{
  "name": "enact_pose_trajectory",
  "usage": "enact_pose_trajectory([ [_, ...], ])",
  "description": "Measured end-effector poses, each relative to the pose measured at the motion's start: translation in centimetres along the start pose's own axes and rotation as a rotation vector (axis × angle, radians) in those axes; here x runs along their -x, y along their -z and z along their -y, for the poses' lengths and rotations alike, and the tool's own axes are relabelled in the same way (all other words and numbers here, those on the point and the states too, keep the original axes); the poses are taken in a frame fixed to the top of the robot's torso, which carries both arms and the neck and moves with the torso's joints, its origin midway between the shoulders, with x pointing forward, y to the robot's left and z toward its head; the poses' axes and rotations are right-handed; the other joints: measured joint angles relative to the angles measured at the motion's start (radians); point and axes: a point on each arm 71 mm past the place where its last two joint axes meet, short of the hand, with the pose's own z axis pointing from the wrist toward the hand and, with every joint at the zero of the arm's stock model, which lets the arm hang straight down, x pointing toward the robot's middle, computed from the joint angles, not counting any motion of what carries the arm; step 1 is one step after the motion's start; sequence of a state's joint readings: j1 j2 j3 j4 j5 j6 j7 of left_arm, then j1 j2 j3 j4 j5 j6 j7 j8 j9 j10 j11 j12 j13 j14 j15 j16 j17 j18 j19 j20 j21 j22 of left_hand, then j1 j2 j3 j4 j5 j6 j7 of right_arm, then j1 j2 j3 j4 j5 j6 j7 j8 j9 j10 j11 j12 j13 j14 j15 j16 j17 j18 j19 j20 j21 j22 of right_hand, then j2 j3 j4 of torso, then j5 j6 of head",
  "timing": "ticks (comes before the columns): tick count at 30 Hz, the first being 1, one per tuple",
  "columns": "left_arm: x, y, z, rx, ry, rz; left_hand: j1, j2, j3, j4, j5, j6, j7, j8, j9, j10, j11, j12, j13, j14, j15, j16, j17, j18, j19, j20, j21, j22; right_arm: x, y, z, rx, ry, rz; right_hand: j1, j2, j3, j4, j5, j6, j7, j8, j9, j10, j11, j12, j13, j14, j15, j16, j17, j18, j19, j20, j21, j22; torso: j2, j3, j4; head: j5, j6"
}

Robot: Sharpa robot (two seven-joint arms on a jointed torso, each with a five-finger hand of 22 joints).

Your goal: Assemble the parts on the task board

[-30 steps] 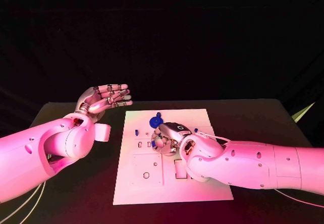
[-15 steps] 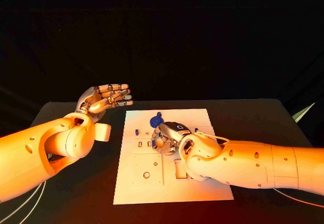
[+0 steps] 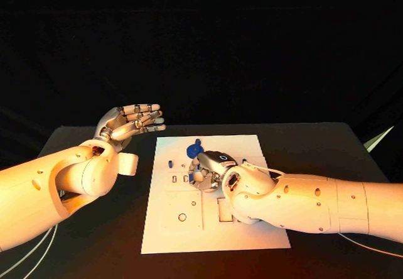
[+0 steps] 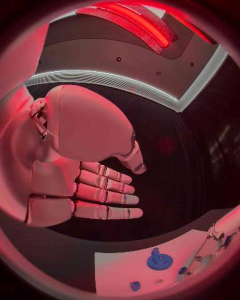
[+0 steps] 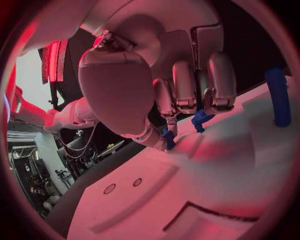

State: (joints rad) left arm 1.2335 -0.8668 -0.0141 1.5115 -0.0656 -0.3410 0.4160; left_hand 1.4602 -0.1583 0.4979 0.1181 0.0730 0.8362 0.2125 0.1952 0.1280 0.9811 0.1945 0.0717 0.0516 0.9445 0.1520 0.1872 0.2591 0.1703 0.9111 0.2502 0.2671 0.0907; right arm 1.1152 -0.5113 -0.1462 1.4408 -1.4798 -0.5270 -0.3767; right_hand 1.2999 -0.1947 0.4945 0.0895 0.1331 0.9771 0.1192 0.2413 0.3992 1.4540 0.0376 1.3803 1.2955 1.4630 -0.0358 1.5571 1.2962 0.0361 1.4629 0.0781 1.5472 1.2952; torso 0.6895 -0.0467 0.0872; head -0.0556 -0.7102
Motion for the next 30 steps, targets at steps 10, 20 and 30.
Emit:
enact_pose_trajectory([
  [10,0.03,0.01,-0.02,0.002,0.000,0.000,0.000,0.000,0.000,0.000,0.000,0.000,0.000,0.000,0.000,0.000,0.000,0.000,0.000,0.000,0.000,0.000,0.002,0.000,0.000,0.000,0.000,0.000,-0.12,-0.02,0.16,-0.002,0.004,-0.008,-0.001,-0.001,0.000,0.000,0.000,-0.014,0.014,0.002,0.000,-0.009,0.009,0.000,0.000,0.009,0.009,0.000,0.000,0.000,0.000,0.001,0.000,0.000,0.000,0.0002,-0.0002,0.000,-0.001],
  [20,0.08,0.02,-0.03,0.003,-0.001,0.001,0.000,0.000,0.000,0.000,0.000,0.000,0.000,0.000,0.000,0.000,0.000,0.000,0.000,0.000,0.000,0.000,0.002,0.000,0.000,0.000,0.000,0.000,-0.16,-0.02,0.20,0.001,0.005,-0.010,-0.017,-0.017,0.000,0.000,0.000,-0.039,0.025,0.000,-0.005,-0.020,0.020,-0.025,0.000,-0.002,0.020,0.000,0.000,0.000,0.000,0.001,0.000,0.000,0.000,0.0002,-0.0003,0.000,-0.002],
  [30,0.13,0.03,-0.06,0.006,-0.002,0.002,0.000,0.000,0.000,0.000,0.000,0.000,0.000,0.000,0.000,0.000,0.000,0.000,0.000,0.000,0.000,0.000,0.003,0.000,0.000,0.000,0.000,0.000,-0.12,0.02,0.06,0.013,-0.001,-0.002,-0.044,-0.045,-0.023,0.013,0.000,-0.078,0.035,-0.035,-0.028,-0.034,0.034,-0.065,0.000,0.008,0.031,0.000,0.000,0.000,-0.007,0.019,0.000,0.000,0.000,0.0002,-0.0001,-0.001,-0.002],
])
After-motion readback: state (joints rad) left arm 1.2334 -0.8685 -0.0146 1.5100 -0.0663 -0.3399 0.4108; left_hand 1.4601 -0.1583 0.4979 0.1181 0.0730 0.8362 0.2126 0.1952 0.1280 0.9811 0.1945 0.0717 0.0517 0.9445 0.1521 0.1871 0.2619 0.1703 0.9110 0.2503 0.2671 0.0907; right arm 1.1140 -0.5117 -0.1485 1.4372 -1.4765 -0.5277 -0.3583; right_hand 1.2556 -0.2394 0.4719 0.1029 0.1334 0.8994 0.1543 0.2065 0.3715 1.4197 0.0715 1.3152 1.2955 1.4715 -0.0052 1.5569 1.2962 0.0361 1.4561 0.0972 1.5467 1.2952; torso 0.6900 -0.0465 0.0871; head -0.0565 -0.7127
